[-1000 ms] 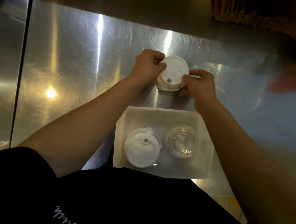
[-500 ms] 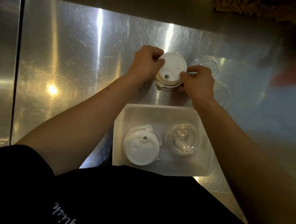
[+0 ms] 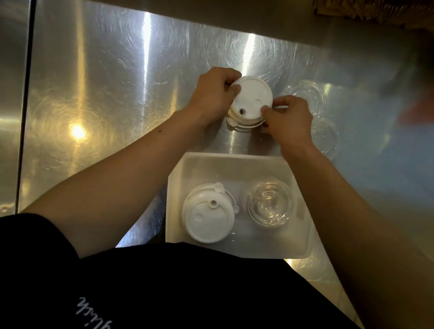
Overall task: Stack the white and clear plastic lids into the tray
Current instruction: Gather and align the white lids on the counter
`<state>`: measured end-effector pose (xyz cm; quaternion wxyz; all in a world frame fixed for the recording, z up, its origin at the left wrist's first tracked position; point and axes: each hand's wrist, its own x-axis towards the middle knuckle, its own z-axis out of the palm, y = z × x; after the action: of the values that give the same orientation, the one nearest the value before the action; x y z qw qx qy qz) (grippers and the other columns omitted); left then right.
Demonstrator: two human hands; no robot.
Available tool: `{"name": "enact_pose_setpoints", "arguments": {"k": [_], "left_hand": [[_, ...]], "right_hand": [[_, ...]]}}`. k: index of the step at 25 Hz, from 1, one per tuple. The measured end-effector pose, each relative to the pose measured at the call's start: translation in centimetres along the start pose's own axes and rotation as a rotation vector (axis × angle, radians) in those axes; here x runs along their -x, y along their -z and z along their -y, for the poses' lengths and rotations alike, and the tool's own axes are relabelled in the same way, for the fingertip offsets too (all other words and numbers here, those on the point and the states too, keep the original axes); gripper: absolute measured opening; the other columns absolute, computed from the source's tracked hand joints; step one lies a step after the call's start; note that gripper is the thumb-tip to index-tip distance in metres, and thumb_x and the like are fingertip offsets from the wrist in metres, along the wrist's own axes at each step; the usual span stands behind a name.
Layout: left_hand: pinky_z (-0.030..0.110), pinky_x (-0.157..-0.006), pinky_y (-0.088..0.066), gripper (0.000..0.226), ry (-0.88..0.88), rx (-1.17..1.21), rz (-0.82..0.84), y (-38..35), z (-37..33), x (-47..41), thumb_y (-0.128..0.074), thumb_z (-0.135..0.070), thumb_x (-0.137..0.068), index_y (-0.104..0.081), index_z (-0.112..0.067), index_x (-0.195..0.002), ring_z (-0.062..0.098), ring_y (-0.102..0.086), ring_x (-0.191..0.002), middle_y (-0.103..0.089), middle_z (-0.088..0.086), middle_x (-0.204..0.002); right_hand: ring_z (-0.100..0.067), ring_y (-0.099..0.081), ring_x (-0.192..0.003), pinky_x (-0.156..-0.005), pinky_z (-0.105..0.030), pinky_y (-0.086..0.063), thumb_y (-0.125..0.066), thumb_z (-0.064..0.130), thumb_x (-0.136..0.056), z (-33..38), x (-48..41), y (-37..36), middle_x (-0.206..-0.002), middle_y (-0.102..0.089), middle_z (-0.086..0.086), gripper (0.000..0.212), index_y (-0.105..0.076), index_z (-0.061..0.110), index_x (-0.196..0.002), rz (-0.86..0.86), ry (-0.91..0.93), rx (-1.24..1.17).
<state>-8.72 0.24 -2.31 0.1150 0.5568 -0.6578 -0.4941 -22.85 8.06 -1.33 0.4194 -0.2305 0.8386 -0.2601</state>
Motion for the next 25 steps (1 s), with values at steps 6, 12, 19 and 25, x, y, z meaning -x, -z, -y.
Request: {"name": "enact_pose_setpoints", "arguments": {"k": [6,12,19,25], "left_hand": [[0.03,-0.099,-0.047,0.03,-0.041,-0.027,0.017,0.0,-0.1,0.2,-0.055,-0.011,-0.094,-0.064,-0.006,-0.121,0.022,-0.062,-0.107,-0.068,0.011,-0.116],[0.027,-0.093,-0.043,0.029,-0.084,-0.12,0.009,0.1,0.1,0.1,-0.052,-0.011,-0.095,-0.064,-0.003,-0.12,0.025,-0.061,-0.105,-0.068,0.018,-0.116],[0.023,-0.092,-0.045,0.032,-0.033,-0.098,-0.073,-0.4,0.6,0.6,-0.055,-0.016,-0.094,-0.059,-0.016,-0.126,0.021,-0.06,-0.107,-0.058,0.014,-0.12],[0.025,-0.097,-0.042,0.037,-0.019,-0.155,-0.001,0.8,-0.5,0.8,-0.053,-0.012,-0.094,-0.056,-0.014,-0.131,0.023,-0.058,-0.116,-0.059,0.012,-0.131]], "right_hand": [[-0.03,-0.072,-0.082,-0.067,-0.048,-0.063,-0.072,0.014,-0.081,0.0,0.0,-0.2,-0.099,-0.068,-0.014,0.023,-0.063,0.008,-0.101,-0.006,-0.006,0.029],[-0.03,-0.071,-0.086,-0.082,-0.047,-0.059,-0.072,0.017,-0.079,0.2,0.0,-0.7,-0.093,-0.072,-0.014,0.017,-0.068,0.007,-0.093,-0.021,0.072,0.144],[-0.029,-0.072,-0.083,-0.082,-0.044,-0.059,-0.07,0.019,-0.083,0.6,0.7,-0.8,-0.088,-0.075,-0.018,0.022,-0.072,-0.001,-0.093,-0.03,0.125,0.23],[-0.031,-0.072,-0.087,-0.083,-0.041,-0.059,-0.069,0.02,-0.085,1.1,1.4,0.0,-0.094,-0.074,-0.022,0.03,-0.07,-0.006,-0.1,0.042,0.113,0.273]]}}
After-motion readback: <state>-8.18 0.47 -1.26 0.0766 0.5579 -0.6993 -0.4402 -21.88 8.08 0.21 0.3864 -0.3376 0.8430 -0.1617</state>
